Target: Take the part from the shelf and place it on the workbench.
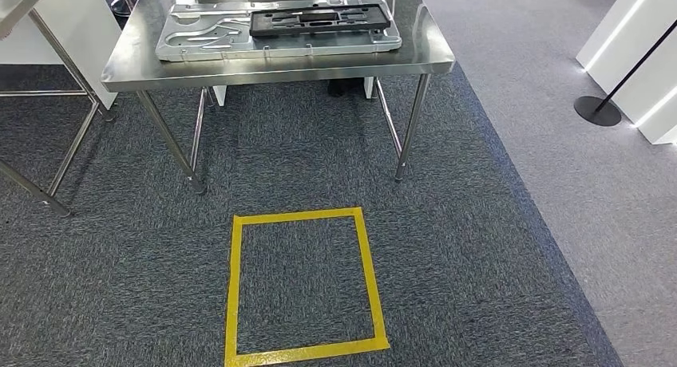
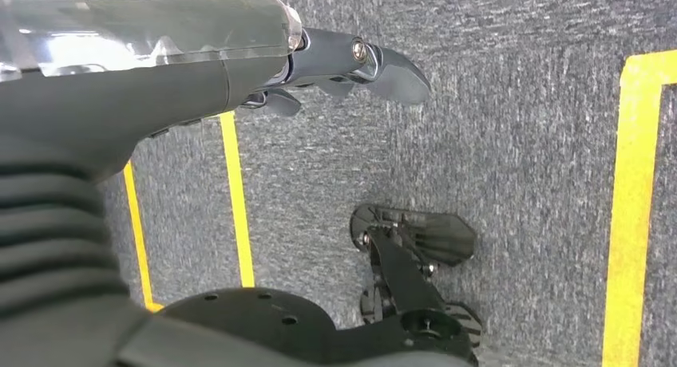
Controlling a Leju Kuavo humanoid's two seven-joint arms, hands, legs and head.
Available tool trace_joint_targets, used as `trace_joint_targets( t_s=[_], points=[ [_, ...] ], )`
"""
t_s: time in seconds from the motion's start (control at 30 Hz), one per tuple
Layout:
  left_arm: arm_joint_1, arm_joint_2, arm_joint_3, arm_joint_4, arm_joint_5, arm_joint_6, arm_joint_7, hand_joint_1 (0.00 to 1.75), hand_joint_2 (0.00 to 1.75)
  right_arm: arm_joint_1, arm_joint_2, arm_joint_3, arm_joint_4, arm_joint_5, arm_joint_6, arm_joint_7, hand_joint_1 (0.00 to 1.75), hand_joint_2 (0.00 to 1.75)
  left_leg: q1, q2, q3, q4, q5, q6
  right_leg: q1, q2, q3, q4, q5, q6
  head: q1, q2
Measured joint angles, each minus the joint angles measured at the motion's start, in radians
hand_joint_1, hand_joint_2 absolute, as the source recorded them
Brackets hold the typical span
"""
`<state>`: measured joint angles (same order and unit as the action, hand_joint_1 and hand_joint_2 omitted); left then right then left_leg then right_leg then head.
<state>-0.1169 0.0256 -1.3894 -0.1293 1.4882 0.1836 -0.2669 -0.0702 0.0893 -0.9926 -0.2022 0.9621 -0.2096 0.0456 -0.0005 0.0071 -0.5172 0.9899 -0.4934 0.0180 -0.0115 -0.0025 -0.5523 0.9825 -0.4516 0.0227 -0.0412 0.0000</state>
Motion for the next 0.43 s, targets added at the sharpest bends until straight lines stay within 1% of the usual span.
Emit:
trace_joint_targets(
  t_s=[0.1, 0.17, 0.23, 0.3, 0.43],
  points=[
    [0.004, 0.0, 0.019, -0.001, -0.032, -0.008, 0.012, 0.0, 1.75, 0.002, -0.001, 0.009, 0.0, -0.023, 0.009, -0.006, 0.0, 1.75, 0.001, 0.0, -0.001, 0.0, 0.0, 0.0, 0.001, 0.0, -0.001, 0.001, 0.0, 0.0, 0.0, 0.0],
    [0.01, 0.0, 0.047, -0.004, -0.071, -0.014, 0.02, 0.0, 0.87, 0.006, -0.002, 0.026, -0.001, -0.049, 0.014, -0.007, 0.0, 1.75, 0.001, 0.0, -0.001, 0.0, 0.0, 0.0, 0.001, 0.0, -0.003, 0.002, 0.0, 0.0, 0.0, 0.0],
    [0.016, 0.0, 0.079, -0.009, -0.117, -0.02, 0.028, 0.0, 0.0, 0.011, -0.003, 0.049, -0.003, -0.078, 0.02, -0.008, 0.0, 0.87, 0.001, 0.0, -0.002, 0.0, 0.0, 0.0, 0.001, 0.0, -0.004, 0.003, 0.0, 0.0, 0.0, 0.0],
    [0.024, -0.001, 0.116, -0.016, -0.163, -0.025, 0.037, 0.0, 0.0, 0.018, -0.005, 0.075, -0.007, -0.108, 0.027, -0.008, 0.0, 0.0, 0.001, 0.0, -0.002, 0.0, 0.0, -0.001, 0.002, 0.0, -0.004, 0.003, 0.0, 0.0, 0.0, 0.0],
    [0.036, -0.001, 0.186, -0.028, -0.241, -0.035, 0.05, 0.0, 0.0, 0.028, -0.01, 0.124, -0.015, -0.158, 0.036, -0.011, 0.0, 0.0, 0.002, 0.0, -0.002, 0.0, 0.0, -0.001, 0.002, 0.0, -0.004, 0.003, 0.0, 0.0, 0.0, 0.0]
  ],
)
